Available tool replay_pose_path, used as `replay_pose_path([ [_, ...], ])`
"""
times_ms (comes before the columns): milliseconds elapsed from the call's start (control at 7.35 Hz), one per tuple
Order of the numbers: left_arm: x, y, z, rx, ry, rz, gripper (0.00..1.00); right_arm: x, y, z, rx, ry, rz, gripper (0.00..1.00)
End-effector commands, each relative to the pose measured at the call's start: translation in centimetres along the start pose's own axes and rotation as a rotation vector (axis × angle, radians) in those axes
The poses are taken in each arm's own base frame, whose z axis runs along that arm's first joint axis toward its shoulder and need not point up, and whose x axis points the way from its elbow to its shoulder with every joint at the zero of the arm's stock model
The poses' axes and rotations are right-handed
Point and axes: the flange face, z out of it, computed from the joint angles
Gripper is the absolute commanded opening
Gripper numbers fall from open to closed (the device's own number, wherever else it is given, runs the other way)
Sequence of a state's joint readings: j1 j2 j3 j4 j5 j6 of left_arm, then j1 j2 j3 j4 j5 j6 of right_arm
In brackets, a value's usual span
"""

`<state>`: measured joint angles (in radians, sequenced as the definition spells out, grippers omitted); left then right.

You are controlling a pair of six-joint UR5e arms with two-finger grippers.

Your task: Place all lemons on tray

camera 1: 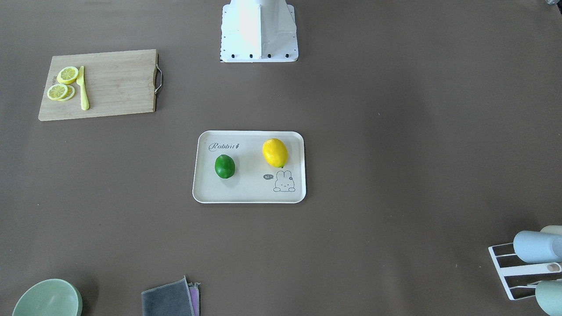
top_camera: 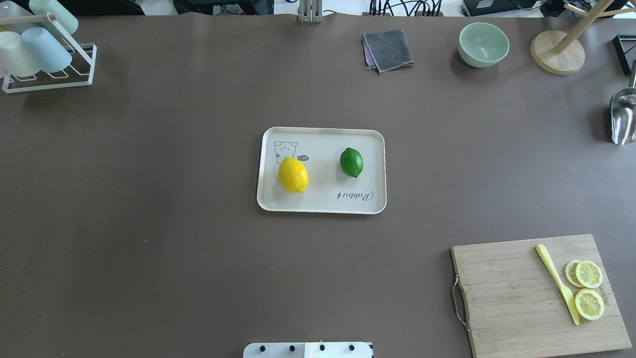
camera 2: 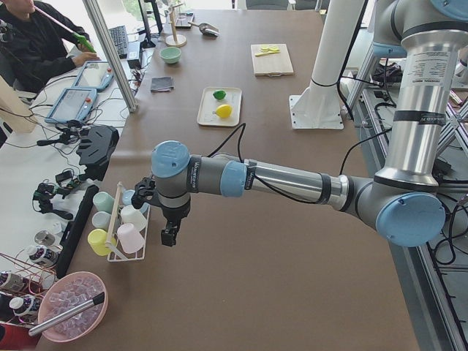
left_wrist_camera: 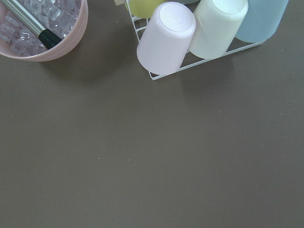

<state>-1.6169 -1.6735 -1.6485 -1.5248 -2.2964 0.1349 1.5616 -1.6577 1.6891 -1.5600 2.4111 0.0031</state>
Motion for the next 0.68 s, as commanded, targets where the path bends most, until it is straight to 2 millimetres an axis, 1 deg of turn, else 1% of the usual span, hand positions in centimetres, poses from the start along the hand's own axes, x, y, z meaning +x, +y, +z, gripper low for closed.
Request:
replay_pose_path([
  [0,0.02,-0.01,-0.02,0.000,0.000,0.000,0.98,-0.08,-0.07,-0.08,0.002,0.001,-0.001,1.00],
  [544,-0.04,0.00,0.03,0.000,-0.002,0.000,0.98,-0.13,-0.28,-0.17,0.005,0.006,-0.002,1.00],
])
